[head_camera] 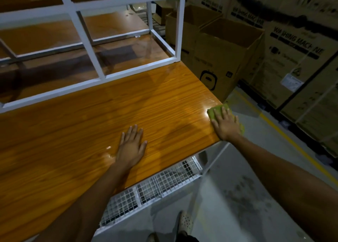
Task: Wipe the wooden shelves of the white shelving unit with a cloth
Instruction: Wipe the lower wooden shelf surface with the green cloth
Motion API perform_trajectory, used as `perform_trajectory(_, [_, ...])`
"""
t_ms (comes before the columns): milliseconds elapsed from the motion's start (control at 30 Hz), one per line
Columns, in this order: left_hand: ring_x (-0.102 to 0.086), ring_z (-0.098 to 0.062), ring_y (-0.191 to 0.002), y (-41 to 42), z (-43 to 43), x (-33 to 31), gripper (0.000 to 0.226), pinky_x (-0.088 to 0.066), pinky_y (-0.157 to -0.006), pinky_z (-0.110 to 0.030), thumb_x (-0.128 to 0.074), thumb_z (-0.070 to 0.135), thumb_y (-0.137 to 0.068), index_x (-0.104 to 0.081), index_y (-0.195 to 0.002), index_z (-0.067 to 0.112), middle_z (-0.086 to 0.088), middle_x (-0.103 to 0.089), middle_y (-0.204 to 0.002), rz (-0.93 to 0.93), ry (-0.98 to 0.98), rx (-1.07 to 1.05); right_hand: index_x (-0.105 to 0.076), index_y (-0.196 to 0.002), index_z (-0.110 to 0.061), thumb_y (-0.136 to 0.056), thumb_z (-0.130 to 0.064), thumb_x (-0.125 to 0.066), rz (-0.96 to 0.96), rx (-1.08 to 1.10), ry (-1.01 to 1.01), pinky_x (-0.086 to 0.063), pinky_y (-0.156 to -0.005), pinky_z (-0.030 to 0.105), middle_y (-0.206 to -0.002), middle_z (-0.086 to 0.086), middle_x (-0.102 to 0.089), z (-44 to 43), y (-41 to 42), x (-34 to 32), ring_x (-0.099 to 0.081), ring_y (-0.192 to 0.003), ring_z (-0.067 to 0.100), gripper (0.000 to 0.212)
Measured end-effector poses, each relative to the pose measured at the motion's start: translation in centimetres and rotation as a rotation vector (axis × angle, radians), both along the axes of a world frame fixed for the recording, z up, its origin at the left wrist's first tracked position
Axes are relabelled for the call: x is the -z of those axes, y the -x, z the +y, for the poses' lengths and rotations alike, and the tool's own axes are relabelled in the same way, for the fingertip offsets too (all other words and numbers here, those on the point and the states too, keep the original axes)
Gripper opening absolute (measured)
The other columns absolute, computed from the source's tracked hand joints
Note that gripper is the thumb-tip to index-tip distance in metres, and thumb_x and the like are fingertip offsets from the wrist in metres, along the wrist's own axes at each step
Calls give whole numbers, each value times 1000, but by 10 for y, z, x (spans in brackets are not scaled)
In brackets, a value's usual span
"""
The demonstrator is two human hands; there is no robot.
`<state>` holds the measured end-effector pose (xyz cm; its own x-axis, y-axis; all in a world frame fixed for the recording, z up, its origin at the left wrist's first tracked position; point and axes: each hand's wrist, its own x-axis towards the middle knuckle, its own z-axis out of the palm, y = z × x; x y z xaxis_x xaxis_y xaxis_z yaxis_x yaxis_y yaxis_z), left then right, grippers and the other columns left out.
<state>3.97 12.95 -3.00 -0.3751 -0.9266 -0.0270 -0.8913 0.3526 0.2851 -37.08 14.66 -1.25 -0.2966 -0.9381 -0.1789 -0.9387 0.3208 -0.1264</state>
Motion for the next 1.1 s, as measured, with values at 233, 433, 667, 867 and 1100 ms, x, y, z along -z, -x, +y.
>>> perform_trajectory(233, [4,-21,-150,-4,0,-4,71,1,-120,-45,-15,57,-95,-16,-155,19,-5,-4,-164,-20,-28,35,-1,-160,-33,-104,-58,-12,-66,-209,63,2,-120,63,-165,9,15,7,-151,5,14,-152,32,62])
perform_trajectory(433, [2,-25,-150,5,-2,-8,75,0,-119,-46,-11,59,-93,-16,-155,17,-10,-5,-163,-73,-35,44,1,-157,-41,-99,-65,1,-38,-478,62,7,-122,55,-167,3,11,75,-162,11,13,-153,22,63])
perform_trajectory(667, [12,-25,-149,5,-24,-12,92,1,-119,-47,3,72,-81,-1,-156,20,-9,10,-162,-156,-91,129,-4,-159,-40,-83,-77,18,-17,-85,75,3,-120,55,-168,3,9,39,-12,-3,7,-155,24,88])
perform_trajectory(867, [20,-24,-147,19,-52,-11,78,5,-118,-51,-9,68,-92,11,-154,24,-7,21,-160,-204,-138,148,1,-160,-33,-103,-59,-9,-62,57,53,4,-121,61,-165,8,16,-23,-55,-1,14,-153,30,64])
perform_trajectory(1100, [21,-20,-147,21,-51,-5,91,8,-117,-50,11,79,-77,11,-153,30,-1,21,-160,-137,-90,109,1,-157,-43,-97,-67,2,-46,-316,64,5,-122,57,-166,2,13,29,-106,9,13,-153,23,64])
